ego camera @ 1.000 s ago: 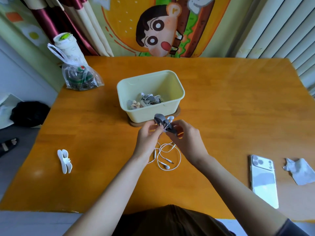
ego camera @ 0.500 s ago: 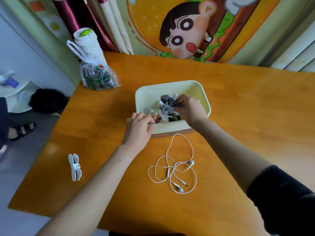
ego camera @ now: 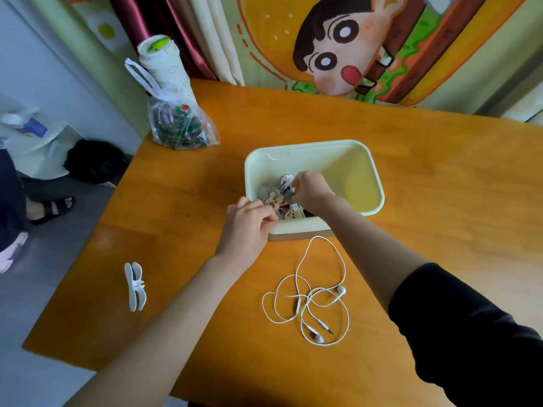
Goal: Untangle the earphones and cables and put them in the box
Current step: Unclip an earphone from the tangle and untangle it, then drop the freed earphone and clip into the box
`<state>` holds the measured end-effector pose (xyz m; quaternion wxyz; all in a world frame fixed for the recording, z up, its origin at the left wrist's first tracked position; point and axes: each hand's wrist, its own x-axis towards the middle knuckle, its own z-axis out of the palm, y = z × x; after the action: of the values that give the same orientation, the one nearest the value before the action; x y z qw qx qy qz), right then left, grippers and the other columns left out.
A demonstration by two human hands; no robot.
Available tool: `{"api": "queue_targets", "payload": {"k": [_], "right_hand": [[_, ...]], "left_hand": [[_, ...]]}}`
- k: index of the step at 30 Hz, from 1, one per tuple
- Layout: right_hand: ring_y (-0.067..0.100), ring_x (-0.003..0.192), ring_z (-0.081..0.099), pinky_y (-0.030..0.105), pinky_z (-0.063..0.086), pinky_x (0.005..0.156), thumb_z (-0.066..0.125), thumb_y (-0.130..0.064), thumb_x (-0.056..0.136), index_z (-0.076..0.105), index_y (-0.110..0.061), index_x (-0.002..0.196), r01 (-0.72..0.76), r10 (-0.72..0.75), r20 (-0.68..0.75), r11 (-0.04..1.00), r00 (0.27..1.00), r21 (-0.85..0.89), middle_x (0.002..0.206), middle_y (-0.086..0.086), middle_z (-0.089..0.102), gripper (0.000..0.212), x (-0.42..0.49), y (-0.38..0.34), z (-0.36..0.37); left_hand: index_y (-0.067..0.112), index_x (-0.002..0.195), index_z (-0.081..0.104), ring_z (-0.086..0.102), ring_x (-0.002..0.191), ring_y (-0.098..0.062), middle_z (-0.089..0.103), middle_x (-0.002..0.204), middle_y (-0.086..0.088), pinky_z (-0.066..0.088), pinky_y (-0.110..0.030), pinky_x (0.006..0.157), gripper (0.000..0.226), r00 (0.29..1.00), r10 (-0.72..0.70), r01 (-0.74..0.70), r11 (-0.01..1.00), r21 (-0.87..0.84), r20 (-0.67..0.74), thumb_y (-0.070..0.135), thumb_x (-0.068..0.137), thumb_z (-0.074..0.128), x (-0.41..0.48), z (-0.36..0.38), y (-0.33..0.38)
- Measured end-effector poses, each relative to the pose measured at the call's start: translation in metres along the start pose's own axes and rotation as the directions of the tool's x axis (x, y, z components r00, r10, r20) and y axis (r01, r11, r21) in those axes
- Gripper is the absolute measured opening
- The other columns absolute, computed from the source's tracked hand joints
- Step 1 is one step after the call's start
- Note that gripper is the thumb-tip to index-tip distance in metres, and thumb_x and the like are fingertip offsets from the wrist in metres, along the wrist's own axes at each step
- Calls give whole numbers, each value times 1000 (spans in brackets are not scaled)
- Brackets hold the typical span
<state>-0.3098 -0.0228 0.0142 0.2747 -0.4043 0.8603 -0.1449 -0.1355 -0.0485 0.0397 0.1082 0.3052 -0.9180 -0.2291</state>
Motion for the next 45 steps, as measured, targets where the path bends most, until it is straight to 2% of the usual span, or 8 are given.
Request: {"api": "queue_targets", "payload": {"k": [7,14,17,23,30,37,42,45], "right_hand": [[33,93,63,41,52,82,46,0,89,62,-1,110,102,-91,-147,992,985,69,105,19,66,27,-29,1,-11],[22,77,58,34,48,64,50,-6,93,60,-5,104,462,-351,-496,879,794,117,98,10,61,15,-111,11,1],[20,75,60,32,48,59,53,-8,92,59,-8,104,429,-382,-413,903,827,24,99,6,60,13,-138,36,24],[20,122,44,30,45,95,55,-39,92,42,-20,134,182,-152,125,942,981,-282,134,3,42,48,-164,85,73],[21,121,41,30,44,95,55,-26,93,44,-19,132,148,-80,199,923,977,-356,136,5,36,41,-195,98,95],[20,119,45,25,35,97,54,-12,92,47,-10,130,417,-413,79,908,907,-31,128,7,52,39,-203,64,91],[26,90,60,36,45,78,48,-19,98,55,-6,107,269,-276,15,945,961,185,97,11,65,17,-211,47,83],[17,71,56,28,41,68,44,-23,100,60,-11,93,234,-235,-20,947,972,221,77,-1,63,21,-213,54,64]], "left_hand": [[13,97,70,47,99,-17,66,102,1,29,-27,86,12,999,20,-21,999,37,25,17,92,60,-1,-2,3],[7,102,67,57,95,-28,63,100,-10,49,-40,80,24,985,131,-123,989,78,-116,-5,82,65,-32,5,10],[10,102,67,57,95,-25,61,100,-7,47,-35,81,25,989,132,-127,989,75,-68,-5,82,65,-59,18,4],[23,131,46,40,121,-16,44,131,3,31,-31,101,35,890,-26,-73,978,198,456,33,98,48,-106,60,-7],[19,101,59,41,111,-18,44,113,1,35,-30,93,15,848,-53,-116,952,282,527,32,94,56,-129,74,-13],[14,80,61,50,85,-16,53,81,6,36,-24,72,13,950,3,62,978,-199,311,21,90,65,-119,68,-1],[25,74,52,53,56,-11,52,62,4,45,-22,56,24,976,-148,217,767,-604,163,13,94,56,-100,40,26],[25,77,54,46,59,-11,49,63,3,39,-22,55,20,983,-157,180,789,-588,89,16,94,56,-90,25,25]]}}
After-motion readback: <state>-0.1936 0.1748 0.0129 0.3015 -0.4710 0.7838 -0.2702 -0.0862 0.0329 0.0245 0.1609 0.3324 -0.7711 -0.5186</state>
